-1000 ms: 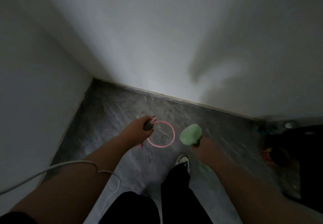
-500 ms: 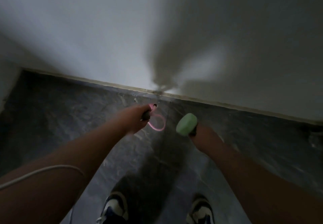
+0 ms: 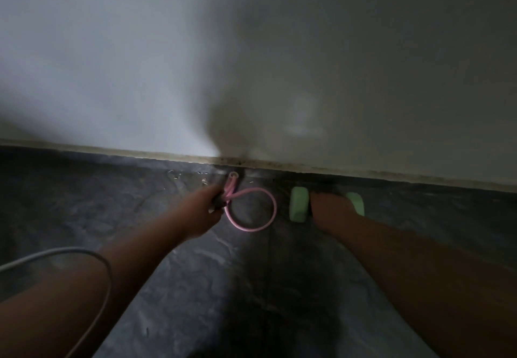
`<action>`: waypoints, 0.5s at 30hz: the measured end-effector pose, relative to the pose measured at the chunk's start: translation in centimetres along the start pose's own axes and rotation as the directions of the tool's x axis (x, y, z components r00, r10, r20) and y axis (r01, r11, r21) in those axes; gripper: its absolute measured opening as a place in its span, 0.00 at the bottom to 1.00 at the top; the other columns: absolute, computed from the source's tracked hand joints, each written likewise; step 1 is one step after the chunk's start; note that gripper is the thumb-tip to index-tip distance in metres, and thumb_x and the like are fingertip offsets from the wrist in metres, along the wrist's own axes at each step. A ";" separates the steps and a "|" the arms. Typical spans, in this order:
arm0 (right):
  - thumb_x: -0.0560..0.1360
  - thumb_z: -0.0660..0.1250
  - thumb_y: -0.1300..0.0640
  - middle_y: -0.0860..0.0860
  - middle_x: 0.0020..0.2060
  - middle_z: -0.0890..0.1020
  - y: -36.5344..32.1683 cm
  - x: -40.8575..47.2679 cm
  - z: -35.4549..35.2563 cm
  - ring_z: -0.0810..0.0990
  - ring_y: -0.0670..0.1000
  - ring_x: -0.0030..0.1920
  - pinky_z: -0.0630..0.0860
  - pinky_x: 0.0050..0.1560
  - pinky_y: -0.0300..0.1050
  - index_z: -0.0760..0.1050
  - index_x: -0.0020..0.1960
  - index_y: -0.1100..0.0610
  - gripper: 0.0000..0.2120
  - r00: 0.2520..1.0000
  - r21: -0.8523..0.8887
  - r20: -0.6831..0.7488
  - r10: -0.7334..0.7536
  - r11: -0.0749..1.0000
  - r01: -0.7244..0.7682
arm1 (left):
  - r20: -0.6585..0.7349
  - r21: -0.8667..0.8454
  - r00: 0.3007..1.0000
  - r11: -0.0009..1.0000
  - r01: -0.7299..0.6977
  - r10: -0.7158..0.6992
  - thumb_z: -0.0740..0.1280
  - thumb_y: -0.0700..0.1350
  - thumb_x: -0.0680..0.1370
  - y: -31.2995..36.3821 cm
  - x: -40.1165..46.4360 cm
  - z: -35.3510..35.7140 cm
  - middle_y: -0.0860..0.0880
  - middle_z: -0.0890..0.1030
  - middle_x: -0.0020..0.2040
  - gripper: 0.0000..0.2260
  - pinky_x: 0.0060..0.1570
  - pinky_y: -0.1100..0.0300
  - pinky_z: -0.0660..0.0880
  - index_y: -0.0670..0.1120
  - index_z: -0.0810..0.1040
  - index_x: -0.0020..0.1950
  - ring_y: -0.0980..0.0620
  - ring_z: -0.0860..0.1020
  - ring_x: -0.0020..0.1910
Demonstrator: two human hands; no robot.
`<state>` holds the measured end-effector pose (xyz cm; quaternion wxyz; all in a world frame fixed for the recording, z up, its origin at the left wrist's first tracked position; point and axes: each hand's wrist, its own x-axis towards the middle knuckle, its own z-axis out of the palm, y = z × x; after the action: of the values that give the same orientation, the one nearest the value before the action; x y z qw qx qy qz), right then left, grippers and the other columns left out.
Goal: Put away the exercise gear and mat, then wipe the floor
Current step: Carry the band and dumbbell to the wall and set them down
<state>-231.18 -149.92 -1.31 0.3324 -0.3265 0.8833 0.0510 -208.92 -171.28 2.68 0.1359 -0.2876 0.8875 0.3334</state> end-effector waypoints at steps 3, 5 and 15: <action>0.78 0.55 0.44 0.54 0.63 0.79 -0.9 -0.1 -0.2 0.76 0.55 0.64 0.66 0.70 0.56 0.78 0.60 0.48 0.18 0.999 0.011 -0.015 -0.031 0.999 0.031 | -0.003 -0.064 1.000 0.998 -0.030 0.030 0.69 0.46 0.76 0.0 -0.7 0.3 0.52 0.80 0.49 0.17 0.43 0.60 0.71 0.52 0.73 0.64 0.52 0.78 0.46; 0.74 0.55 0.39 0.51 0.64 0.78 -1.0 0.3 -0.2 0.74 0.54 0.66 0.62 0.73 0.56 0.79 0.57 0.44 0.20 0.998 0.020 -0.013 -0.057 0.998 0.057 | 0.019 -0.081 0.999 0.996 -0.030 0.031 0.69 0.47 0.77 0.0 -0.2 0.2 0.52 0.81 0.49 0.14 0.43 0.61 0.71 0.53 0.74 0.62 0.54 0.79 0.45; 0.82 0.53 0.55 0.55 0.64 0.74 -1.0 1.5 0.0 0.72 0.56 0.66 0.69 0.65 0.54 0.71 0.65 0.53 0.15 0.996 -0.195 -0.091 -0.025 0.981 0.007 | 0.043 -0.280 0.998 0.958 0.055 -0.045 0.70 0.48 0.77 0.5 0.2 0.7 0.50 0.83 0.46 0.18 0.45 0.48 0.83 0.54 0.72 0.66 0.51 0.83 0.39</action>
<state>-231.43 -151.49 -2.07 0.2577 -0.3666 0.8860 0.1191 -209.36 -170.59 2.31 0.1181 -0.3203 0.8209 0.4577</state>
